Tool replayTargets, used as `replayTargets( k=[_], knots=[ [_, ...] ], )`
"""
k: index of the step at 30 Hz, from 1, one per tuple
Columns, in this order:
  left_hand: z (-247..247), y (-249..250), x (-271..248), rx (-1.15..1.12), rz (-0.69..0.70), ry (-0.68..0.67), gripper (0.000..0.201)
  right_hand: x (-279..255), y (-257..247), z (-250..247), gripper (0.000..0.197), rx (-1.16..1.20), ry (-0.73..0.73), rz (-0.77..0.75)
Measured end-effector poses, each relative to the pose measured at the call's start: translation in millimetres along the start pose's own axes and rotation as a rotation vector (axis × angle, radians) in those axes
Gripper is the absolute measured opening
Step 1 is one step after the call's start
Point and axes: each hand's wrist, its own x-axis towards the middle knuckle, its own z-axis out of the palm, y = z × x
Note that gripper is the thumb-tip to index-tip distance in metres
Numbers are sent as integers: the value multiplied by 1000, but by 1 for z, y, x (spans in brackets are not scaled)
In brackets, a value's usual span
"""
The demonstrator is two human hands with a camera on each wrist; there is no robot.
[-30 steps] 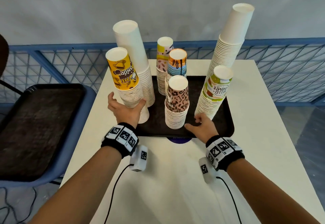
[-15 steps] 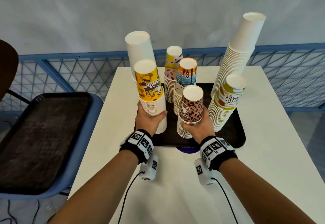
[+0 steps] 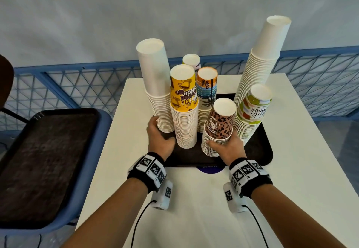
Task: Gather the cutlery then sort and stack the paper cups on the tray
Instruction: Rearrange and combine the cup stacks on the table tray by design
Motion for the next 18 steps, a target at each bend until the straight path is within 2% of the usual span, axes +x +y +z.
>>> replayTargets(
  k=[1, 3, 5, 8, 10, 13, 18],
  knots=[
    [-6, 1, 5, 20, -10, 49, 85, 0, 1, 0, 80, 8, -2, 10],
    [-14, 3, 23, 89, -43, 76, 94, 1, 2, 3, 80, 29, 2, 27],
    [-17, 8, 40, 116, -47, 26, 108, 3, 4, 6, 79, 52, 20, 40],
    [-12, 12, 58, 31, 7, -68, 124, 5, 4, 11, 78, 88, 45, 55],
    [-5, 14, 68, 12, -7, -73, 123, 6, 3, 13, 78, 107, 47, 60],
    [4, 14, 80, 65, -71, -4, 108, 8, 2, 13, 78, 109, 44, 67],
    [8, 16, 99, 69, -65, 49, 101, 11, 4, 16, 80, 116, 46, 61]
  ],
)
